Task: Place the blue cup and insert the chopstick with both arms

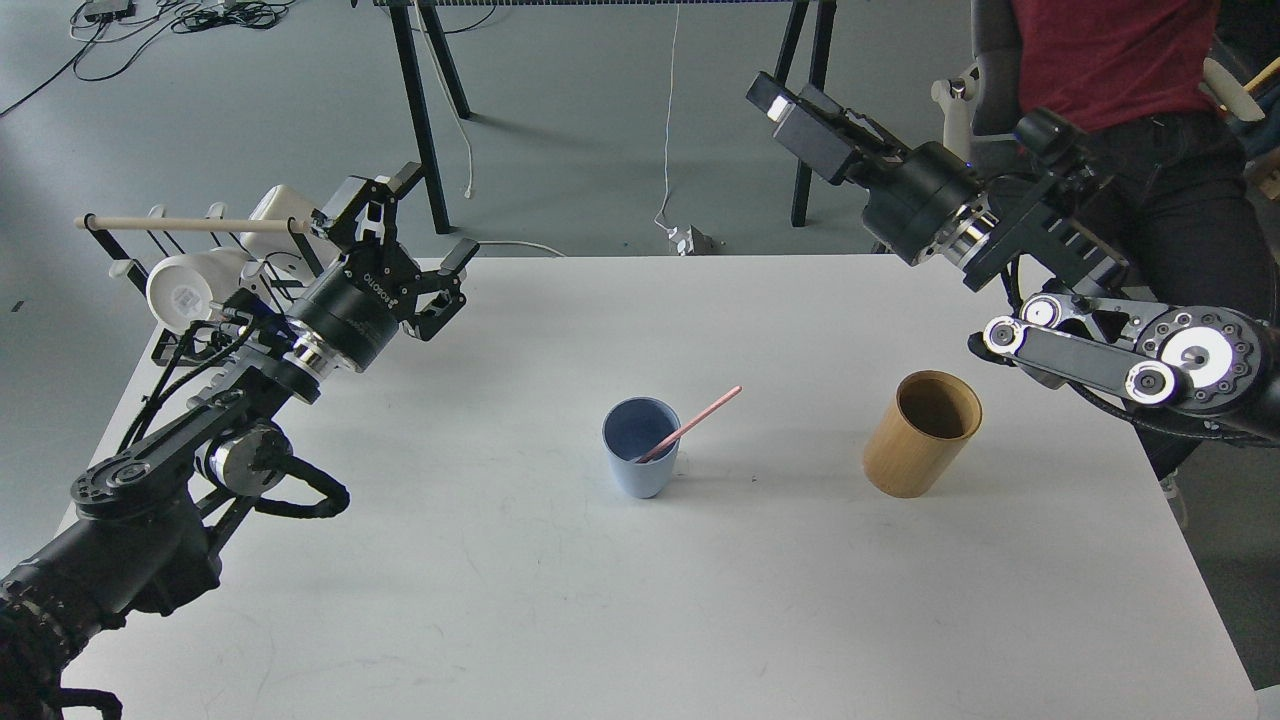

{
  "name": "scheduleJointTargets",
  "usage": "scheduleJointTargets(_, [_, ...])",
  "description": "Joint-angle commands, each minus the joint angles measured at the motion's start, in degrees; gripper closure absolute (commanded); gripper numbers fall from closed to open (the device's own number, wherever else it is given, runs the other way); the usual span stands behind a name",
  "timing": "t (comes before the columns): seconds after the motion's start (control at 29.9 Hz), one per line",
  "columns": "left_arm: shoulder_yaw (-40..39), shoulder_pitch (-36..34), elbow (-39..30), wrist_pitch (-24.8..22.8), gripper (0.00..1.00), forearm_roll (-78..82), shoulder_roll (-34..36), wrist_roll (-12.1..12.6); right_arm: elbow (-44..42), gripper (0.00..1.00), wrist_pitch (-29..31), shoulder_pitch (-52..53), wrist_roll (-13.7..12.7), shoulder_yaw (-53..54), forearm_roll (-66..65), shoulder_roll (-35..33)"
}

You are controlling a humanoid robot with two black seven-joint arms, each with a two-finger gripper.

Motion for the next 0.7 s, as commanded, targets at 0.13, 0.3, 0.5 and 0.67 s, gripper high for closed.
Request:
scheduleJointTargets(0.13, [-3.57, -0.44, -0.08, 0.00, 0.02, -0.19, 1.34, 0.00, 10.68, 0.14, 3.99, -10.33, 0.01, 12.69, 21.19, -3.62])
scheduleJointTargets(0.3, [-4.55, -0.44, -0.08, 0.00, 0.02, -0.19, 3.10, 0.00, 11.30, 0.11, 18.22, -17.20, 0.01, 20.69, 24.02, -3.54])
scheduleJointTargets(0.5, [-5.77, -0.18, -0.17, 0.00, 0.02, -0.27, 4.42, 0.00, 9.20, 0.06, 35.20, -20.37, 0.01, 24.22, 29.02, -3.01])
scheduleJointTargets(0.67, [-6.48, 0.52, -0.17, 0.00, 0.02, -0.80, 4.68, 0.00, 8.22, 0.03, 36.27, -20.46, 0.01, 24.49, 29.56, -2.66])
